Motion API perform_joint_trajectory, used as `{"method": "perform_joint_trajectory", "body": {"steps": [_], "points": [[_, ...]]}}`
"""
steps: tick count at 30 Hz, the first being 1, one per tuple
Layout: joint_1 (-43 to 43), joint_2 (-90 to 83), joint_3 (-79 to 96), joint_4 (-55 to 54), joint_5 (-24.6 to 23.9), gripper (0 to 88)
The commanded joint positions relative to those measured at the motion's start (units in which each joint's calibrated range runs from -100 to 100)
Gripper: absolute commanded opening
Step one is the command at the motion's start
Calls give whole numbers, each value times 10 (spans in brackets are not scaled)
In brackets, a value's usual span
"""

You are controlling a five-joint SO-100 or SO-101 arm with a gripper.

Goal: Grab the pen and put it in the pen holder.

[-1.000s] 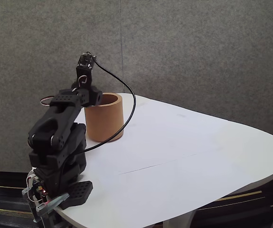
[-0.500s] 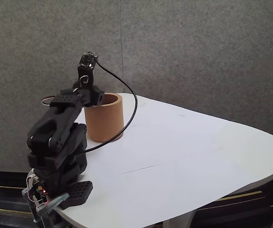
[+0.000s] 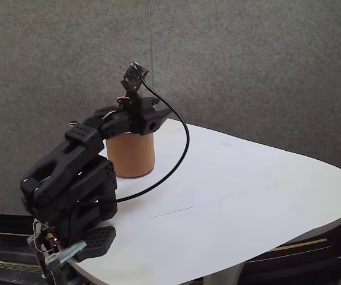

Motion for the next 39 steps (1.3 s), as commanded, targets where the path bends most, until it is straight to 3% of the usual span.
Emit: {"method": "perform_joint_trajectory", "body": {"steps": [1, 6, 13, 20, 30, 39], "points": [[36, -5, -3, -10, -73, 202], [52, -5, 6, -3, -182, 202], [58, -5, 84, 8, -273, 201], [58, -7, 84, 186, -357, 201], [58, -8, 84, 317, -438, 200], [58, -9, 84, 383, -462, 195]]}}
